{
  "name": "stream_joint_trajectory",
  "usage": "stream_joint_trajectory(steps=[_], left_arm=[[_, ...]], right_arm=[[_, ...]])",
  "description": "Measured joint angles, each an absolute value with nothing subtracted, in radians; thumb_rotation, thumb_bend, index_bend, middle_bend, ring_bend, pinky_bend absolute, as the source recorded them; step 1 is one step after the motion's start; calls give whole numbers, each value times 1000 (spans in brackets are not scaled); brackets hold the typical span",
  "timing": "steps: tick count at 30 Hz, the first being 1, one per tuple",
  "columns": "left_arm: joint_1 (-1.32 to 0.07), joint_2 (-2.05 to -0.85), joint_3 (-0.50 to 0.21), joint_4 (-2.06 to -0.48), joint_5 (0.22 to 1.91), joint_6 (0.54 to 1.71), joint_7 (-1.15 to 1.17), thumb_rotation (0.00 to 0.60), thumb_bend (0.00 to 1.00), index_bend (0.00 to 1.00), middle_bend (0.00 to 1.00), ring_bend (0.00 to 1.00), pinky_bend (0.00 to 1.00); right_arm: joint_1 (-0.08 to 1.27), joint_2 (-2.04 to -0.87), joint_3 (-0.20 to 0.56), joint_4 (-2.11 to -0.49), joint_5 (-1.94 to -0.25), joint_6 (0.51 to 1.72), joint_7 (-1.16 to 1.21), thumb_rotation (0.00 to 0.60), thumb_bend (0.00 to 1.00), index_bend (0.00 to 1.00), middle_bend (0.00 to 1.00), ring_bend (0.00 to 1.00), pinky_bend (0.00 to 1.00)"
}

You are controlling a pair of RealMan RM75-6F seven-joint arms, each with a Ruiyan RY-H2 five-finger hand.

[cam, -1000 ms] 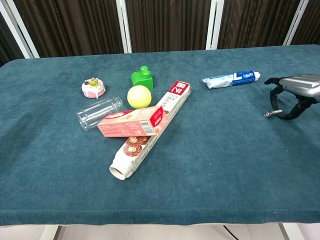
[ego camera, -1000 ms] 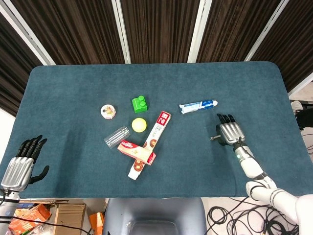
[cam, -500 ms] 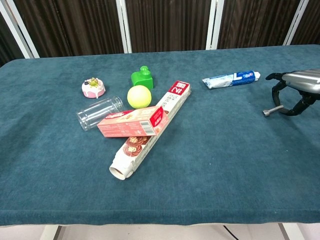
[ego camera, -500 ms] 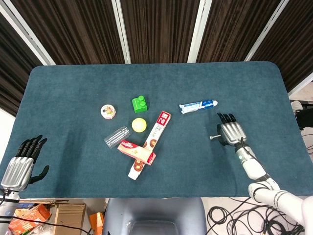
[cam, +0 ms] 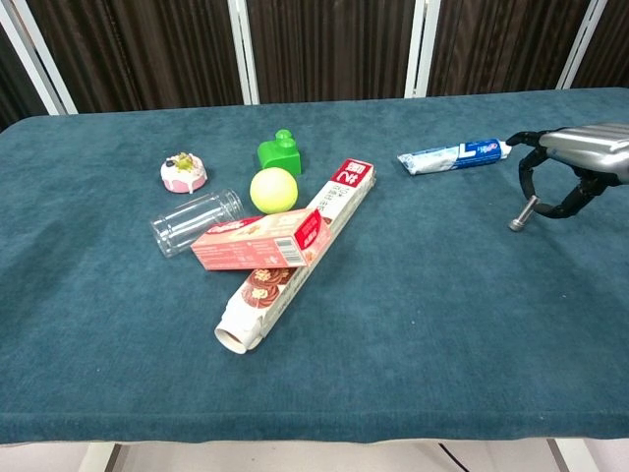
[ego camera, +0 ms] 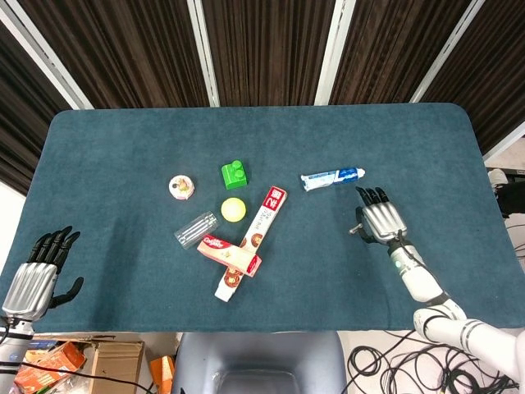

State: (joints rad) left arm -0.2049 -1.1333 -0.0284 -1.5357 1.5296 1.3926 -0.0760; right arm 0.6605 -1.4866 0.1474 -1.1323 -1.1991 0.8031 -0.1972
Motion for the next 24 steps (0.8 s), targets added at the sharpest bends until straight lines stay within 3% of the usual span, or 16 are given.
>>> stream_joint_trajectory(steps=[7,20,24], left_arm=[[-206,-1132,-28,-1534,1528,1387,-79,600,358,0,0,0,74],[-206,-1133,-26,-1534,1534,1391,-80,600,357,0,0,0,75],[-204,-1131,-26,-1535,1533,1394,-80,600,359,0,0,0,74]], right_arm=[[671,-1499,149,-1140,-1186,799,-213,600,347,525,0,0,0],[664,-1474,143,-1183,-1182,823,-224,600,347,345,0,0,0],[643,-1445,136,-1226,-1186,856,-229,600,346,160,0,0,0]])
